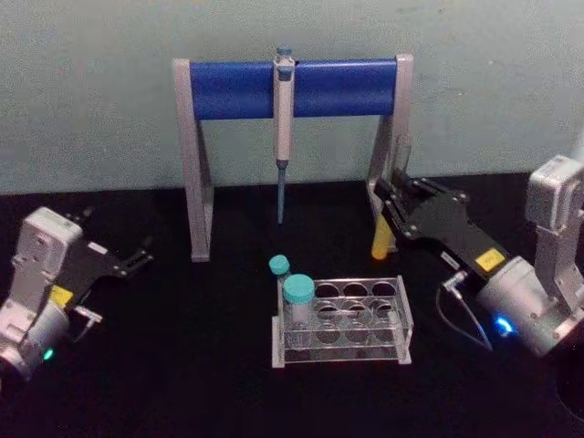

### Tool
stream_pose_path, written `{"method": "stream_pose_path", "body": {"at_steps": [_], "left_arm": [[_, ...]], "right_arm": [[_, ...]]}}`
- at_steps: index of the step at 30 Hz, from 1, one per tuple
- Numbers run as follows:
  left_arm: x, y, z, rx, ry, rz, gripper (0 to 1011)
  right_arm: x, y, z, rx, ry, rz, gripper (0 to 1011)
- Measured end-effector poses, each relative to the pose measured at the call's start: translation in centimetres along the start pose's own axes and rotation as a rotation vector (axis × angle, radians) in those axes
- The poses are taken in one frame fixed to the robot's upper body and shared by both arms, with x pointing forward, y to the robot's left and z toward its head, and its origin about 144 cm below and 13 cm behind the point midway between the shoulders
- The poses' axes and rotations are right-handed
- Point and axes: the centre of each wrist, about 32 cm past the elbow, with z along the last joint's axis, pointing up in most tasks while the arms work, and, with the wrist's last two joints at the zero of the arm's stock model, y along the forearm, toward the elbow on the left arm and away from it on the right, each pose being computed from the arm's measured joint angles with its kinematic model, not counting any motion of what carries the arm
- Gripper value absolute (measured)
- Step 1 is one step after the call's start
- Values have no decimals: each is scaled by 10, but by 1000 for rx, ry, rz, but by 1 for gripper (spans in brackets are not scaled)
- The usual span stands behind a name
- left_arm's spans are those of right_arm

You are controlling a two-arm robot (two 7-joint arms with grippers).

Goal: Pick up the test tube from the test tube rack, shake it, then place it back into the test tube rack.

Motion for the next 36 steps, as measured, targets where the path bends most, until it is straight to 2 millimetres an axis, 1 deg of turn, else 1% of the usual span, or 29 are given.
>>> {"method": "stream_pose_path", "body": {"at_steps": [5, 9, 15, 23, 28, 36], "left_arm": [[0, 0, 0, 0, 0, 0, 1010], [0, 0, 0, 0, 0, 0, 1010], [0, 0, 0, 0, 0, 0, 1010], [0, 0, 0, 0, 0, 0, 1010], [0, 0, 0, 0, 0, 0, 1010], [0, 0, 0, 0, 0, 0, 1010]], "right_arm": [[-5, -16, 5, -26, 2, 6, 220], [-10, -22, 7, -42, 17, 29, 220], [-17, -21, 7, -52, 44, 74, 220], [-20, -3, 3, -32, 70, 128, 220], [-17, 10, 0, -3, 66, 122, 220], [-9, 23, -4, 12, 42, 85, 220]]}}
